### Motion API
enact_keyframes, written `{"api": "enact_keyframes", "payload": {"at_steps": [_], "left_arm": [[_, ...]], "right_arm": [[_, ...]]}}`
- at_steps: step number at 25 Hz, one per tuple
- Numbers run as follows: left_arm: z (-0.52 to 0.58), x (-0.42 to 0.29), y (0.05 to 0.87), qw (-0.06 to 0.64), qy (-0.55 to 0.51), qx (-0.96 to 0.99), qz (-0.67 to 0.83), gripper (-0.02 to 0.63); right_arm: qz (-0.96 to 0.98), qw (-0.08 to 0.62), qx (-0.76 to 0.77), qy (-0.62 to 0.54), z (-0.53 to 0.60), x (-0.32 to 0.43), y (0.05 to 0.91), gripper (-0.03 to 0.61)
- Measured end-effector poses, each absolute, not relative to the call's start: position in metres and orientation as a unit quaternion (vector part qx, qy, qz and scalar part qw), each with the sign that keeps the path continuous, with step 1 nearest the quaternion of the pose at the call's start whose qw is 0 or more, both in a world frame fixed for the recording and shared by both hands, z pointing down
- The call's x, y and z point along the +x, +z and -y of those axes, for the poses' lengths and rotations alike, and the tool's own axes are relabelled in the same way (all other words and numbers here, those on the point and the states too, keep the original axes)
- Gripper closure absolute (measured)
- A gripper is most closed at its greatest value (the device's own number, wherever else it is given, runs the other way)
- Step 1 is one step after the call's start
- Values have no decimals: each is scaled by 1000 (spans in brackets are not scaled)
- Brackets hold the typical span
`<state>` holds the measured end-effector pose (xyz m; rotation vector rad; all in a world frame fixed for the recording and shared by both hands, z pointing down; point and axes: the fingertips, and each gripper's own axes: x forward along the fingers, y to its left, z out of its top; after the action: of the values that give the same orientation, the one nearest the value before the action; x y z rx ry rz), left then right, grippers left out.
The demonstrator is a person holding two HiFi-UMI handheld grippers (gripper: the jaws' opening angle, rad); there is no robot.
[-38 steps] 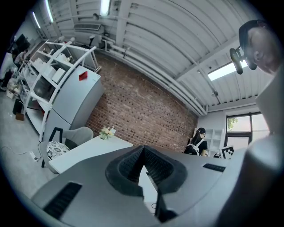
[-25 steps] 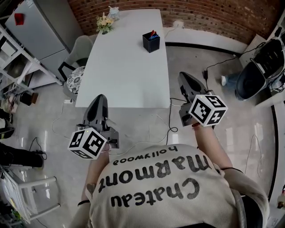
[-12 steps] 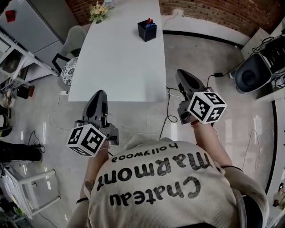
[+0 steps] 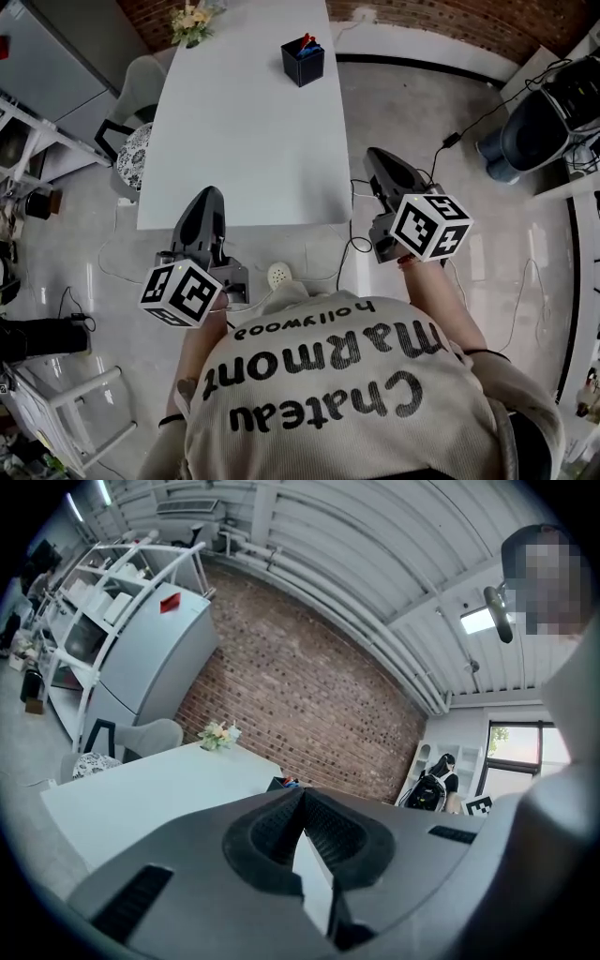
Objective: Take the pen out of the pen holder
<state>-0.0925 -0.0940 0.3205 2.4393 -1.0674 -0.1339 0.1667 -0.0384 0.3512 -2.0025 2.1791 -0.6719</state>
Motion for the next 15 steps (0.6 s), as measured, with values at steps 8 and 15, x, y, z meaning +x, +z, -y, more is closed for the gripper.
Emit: {"api": "enact_keyframes", "payload": {"at_steps": [8,15], "left_arm": [[165,-84,306,226,-45,906,354,614],[220,-88,295,224,-49,916,330,614]], "right_arm": [[-693,70,-684,-214,91,171,341,575],[-676,78,-704,-203,131,166,327,575]]}}
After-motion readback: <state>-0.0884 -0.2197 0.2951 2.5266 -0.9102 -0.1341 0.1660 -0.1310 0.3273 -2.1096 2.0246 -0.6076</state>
